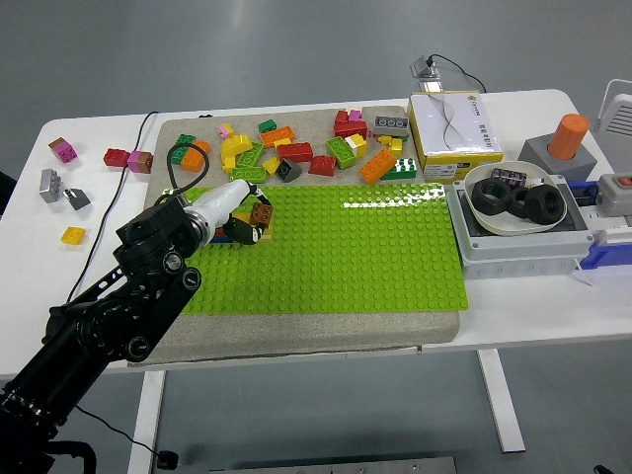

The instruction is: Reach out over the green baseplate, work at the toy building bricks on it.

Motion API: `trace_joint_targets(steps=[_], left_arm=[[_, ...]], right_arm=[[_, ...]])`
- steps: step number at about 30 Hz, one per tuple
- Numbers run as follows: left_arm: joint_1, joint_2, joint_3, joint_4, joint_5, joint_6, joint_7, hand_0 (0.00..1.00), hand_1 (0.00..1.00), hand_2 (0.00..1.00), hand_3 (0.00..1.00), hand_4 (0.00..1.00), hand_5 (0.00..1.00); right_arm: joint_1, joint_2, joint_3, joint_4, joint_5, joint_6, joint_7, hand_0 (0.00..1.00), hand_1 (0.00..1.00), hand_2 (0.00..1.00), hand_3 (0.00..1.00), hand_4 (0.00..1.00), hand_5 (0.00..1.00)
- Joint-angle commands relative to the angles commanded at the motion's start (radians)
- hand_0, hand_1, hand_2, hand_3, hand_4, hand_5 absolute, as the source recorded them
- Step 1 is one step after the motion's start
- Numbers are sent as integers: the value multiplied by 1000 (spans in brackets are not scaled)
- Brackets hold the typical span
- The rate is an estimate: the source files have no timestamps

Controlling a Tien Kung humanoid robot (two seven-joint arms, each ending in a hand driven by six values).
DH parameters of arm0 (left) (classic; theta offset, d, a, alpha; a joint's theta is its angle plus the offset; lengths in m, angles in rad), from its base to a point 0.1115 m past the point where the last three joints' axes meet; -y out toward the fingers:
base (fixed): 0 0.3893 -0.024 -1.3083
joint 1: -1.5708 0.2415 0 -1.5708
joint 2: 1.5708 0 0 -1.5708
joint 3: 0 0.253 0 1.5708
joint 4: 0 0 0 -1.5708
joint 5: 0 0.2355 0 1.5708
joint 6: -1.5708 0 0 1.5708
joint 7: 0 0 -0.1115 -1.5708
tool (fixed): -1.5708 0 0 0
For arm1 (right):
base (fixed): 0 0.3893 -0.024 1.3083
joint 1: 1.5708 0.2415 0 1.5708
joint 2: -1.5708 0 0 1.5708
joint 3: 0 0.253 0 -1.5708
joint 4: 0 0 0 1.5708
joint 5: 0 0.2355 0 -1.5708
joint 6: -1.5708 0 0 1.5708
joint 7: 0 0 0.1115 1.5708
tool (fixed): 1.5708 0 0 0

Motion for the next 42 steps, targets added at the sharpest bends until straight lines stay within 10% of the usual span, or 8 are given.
trace_joint_targets(steps=[42], left_arm=[[-7, 0, -2, -1, -18, 7, 7, 998, 966, 970, 643, 531, 2]], right_arm=[[3, -1, 2, 0, 1, -3, 4, 587, 580, 648, 660, 639, 812]])
